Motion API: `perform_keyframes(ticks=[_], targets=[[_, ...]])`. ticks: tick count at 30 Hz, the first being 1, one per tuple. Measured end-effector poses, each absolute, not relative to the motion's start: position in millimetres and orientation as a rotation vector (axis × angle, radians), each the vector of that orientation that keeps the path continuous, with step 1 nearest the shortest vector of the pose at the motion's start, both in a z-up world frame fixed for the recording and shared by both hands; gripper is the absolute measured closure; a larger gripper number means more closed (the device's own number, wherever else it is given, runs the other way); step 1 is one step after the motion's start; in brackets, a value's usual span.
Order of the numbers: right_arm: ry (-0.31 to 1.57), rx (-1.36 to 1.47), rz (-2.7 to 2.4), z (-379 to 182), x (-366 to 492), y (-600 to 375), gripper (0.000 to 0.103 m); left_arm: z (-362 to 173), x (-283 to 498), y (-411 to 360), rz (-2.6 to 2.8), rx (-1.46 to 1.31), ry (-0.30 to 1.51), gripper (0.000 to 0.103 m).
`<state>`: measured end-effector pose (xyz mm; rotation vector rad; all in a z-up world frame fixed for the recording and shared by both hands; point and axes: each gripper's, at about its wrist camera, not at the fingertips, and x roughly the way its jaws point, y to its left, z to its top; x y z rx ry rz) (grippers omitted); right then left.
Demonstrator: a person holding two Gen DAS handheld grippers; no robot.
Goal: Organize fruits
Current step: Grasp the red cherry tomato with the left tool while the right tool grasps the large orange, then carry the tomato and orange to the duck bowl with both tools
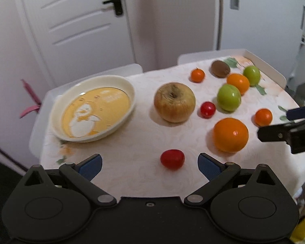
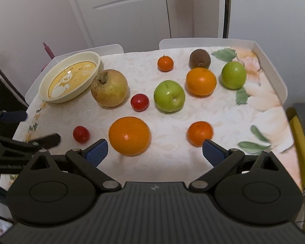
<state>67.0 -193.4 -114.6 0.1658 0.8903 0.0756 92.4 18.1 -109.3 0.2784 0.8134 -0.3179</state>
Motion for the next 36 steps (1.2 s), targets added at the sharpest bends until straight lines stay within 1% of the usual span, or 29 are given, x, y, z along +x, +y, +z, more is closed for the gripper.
perform_keyframes(ticks=[1, 3, 7, 9, 12, 14, 15, 18, 22, 24, 27, 35, 36], targets=[[0.892, 0.177, 0.072, -117, 69, -191, 0.0, -113, 96, 18, -0.335, 0.285, 0.821, 0.006], [0.898, 0.199, 0.057, -122, 74, -186, 0.0, -120, 104, 18, -0.367, 0.291, 0.843, 0.012], [0.907, 0.24, 0.029, -129, 81, -179, 0.0, -132, 116, 19, -0.419, 0.281, 0.875, 0.018], [0.912, 0.259, 0.022, -133, 85, -177, 0.0, -138, 122, 18, -0.442, 0.273, 0.897, 0.027], [0.923, 0.275, 0.008, -137, 91, -174, 0.0, -145, 128, 16, -0.481, 0.259, 0.927, 0.036], [0.927, 0.287, -0.001, -140, 94, -173, 0.0, -148, 131, 12, -0.503, 0.262, 0.942, 0.037], [0.93, 0.293, -0.003, -142, 96, -173, 0.0, -150, 132, 10, -0.512, 0.264, 0.947, 0.039], [0.943, 0.304, -0.005, -146, 99, -172, 0.004, -153, 136, 7, -0.523, 0.26, 0.961, 0.048], [0.949, 0.317, -0.003, -148, 102, -171, 0.005, -154, 136, 7, -0.522, 0.26, 0.965, 0.054], [0.956, 0.316, 0.003, -150, 104, -169, 0.008, -154, 136, 7, -0.518, 0.269, 0.961, 0.063], [0.971, 0.32, 0.017, -152, 106, -168, 0.013, -154, 136, 10, -0.519, 0.254, 0.964, 0.063], [0.977, 0.31, 0.051, -155, 111, -165, 0.015, -151, 130, 19, -0.466, 0.221, 0.971, 0.064], [0.978, 0.309, 0.057, -155, 112, -165, 0.017, -151, 129, 21, -0.457, 0.216, 0.972, 0.064]])
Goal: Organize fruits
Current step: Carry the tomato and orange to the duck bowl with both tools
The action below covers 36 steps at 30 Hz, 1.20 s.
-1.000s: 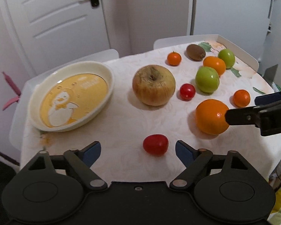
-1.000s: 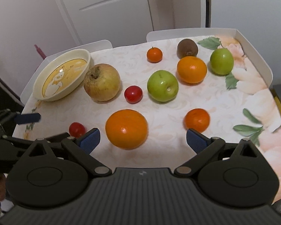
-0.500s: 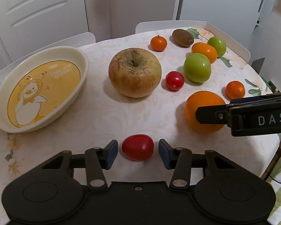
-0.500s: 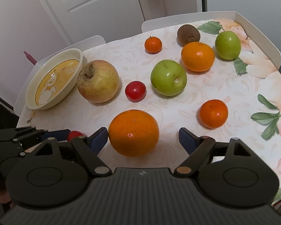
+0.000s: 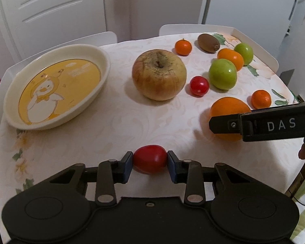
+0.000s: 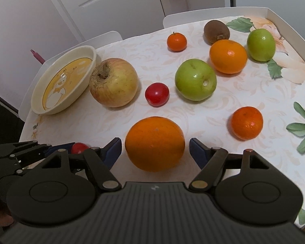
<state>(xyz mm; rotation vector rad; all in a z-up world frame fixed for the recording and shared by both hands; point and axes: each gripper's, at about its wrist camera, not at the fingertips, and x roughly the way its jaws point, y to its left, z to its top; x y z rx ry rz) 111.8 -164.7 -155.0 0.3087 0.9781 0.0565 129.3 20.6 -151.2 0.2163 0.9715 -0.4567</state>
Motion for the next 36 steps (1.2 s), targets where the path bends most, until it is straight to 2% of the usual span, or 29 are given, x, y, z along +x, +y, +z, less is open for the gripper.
perform_keyframes(ticks=[1, 3, 10, 23, 36], targets=[[0.98, 0.305, 0.064, -155, 113, -165, 0.023, -151, 128, 22, -0.447, 0.212, 0.971, 0.064], [0.98, 0.283, 0.077, -155, 113, -164, 0.026, -149, 126, 24, -0.425, 0.201, 0.968, 0.064], [0.97, 0.238, 0.139, -142, 111, -168, 0.026, -130, 115, 31, -0.274, 0.157, 0.928, 0.064], [0.866, 0.094, 0.342, -68, 128, -165, 0.026, -53, 92, 46, -0.012, 0.044, 0.791, 0.064], [0.772, 0.083, 0.378, -29, 200, -106, 0.026, -5, 168, 102, 0.019, 0.068, 0.662, 0.064]])
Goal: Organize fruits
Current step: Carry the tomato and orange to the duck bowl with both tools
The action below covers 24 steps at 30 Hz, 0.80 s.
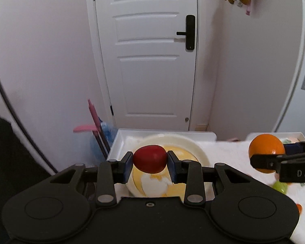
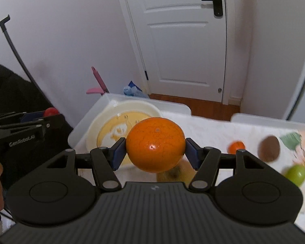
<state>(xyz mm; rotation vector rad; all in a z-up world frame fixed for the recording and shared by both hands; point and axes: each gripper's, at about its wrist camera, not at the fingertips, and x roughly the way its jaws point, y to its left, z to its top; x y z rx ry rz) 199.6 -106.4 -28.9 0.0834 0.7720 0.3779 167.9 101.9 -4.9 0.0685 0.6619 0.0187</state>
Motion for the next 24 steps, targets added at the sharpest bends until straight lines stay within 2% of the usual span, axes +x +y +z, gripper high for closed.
perform_keyframes(ticks=[7, 15, 24], targets=[[0.764, 0.115, 0.352, -40, 250, -73, 0.026, -24, 230, 120, -0.053, 0.111, 0.693, 0.064], [0.794, 0.154, 0.282, -63, 301, -58, 0.026, -73, 288, 127, -0.132, 0.152, 0.77, 0.064], [0.835, 0.152, 0.23, -86, 321, -57, 0.026, -126, 324, 111, -0.22, 0.24, 0.853, 0.064]])
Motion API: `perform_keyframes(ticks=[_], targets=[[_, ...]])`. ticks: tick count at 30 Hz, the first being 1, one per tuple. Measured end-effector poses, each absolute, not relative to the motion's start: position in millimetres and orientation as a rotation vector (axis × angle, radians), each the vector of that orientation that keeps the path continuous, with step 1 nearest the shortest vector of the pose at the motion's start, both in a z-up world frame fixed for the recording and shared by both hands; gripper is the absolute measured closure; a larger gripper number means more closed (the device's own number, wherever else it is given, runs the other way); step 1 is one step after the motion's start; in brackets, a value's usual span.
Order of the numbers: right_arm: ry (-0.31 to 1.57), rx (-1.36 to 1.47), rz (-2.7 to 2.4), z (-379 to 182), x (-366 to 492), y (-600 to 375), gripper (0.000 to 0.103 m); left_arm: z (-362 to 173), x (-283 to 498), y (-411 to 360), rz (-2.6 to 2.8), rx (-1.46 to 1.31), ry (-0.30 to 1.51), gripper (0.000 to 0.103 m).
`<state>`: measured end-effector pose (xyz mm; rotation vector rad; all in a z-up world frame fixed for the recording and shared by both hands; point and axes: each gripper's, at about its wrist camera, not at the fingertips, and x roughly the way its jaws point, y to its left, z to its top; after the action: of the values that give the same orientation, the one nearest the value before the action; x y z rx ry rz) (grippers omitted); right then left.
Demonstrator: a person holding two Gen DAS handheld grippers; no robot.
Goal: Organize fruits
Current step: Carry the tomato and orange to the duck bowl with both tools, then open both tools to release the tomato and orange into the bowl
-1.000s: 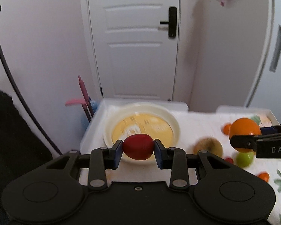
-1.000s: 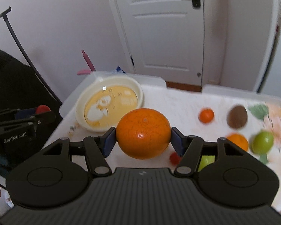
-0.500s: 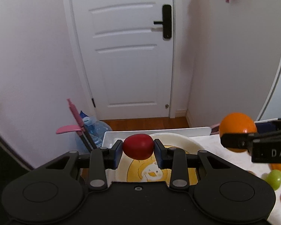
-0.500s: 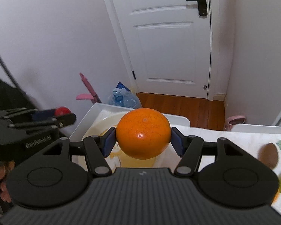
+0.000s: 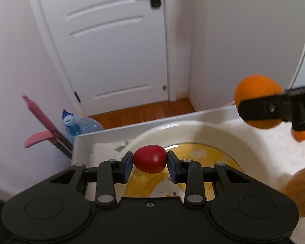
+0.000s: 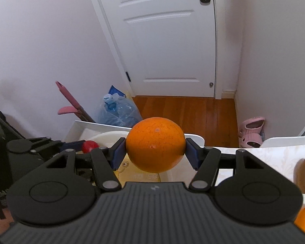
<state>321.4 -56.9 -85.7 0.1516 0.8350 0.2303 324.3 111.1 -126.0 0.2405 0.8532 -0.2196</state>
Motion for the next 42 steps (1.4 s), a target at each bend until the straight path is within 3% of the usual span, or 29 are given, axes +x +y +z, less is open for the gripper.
perform_keyframes(ticks=[5, 7, 8, 9, 21, 39, 42], targets=[[0.852, 0.152, 0.214, -92, 328, -59, 0.026, -137, 326, 104, -0.241, 0.284, 0.868, 0.063], [0.853, 0.152, 0.212, -91, 330, -59, 0.026, -135, 326, 104, -0.238, 0.29, 0.858, 0.047], [0.853, 0.153, 0.211, -91, 331, -58, 0.026, -133, 324, 105, -0.237, 0.289, 0.851, 0.024], [0.852, 0.154, 0.212, -90, 331, -59, 0.026, -129, 321, 107, -0.236, 0.284, 0.833, 0.013], [0.854, 0.074, 0.313, -87, 334, -36, 0.026, -98, 282, 136, -0.141, 0.193, 0.817, 0.01], [0.862, -0.183, 0.408, -137, 327, 27, 0.026, -97, 248, 167, -0.062, 0.12, 0.858, 0.008], [0.821, -0.197, 0.384, -136, 322, 28, 0.021, -97, 245, 169, -0.052, 0.126, 0.847, 0.008]])
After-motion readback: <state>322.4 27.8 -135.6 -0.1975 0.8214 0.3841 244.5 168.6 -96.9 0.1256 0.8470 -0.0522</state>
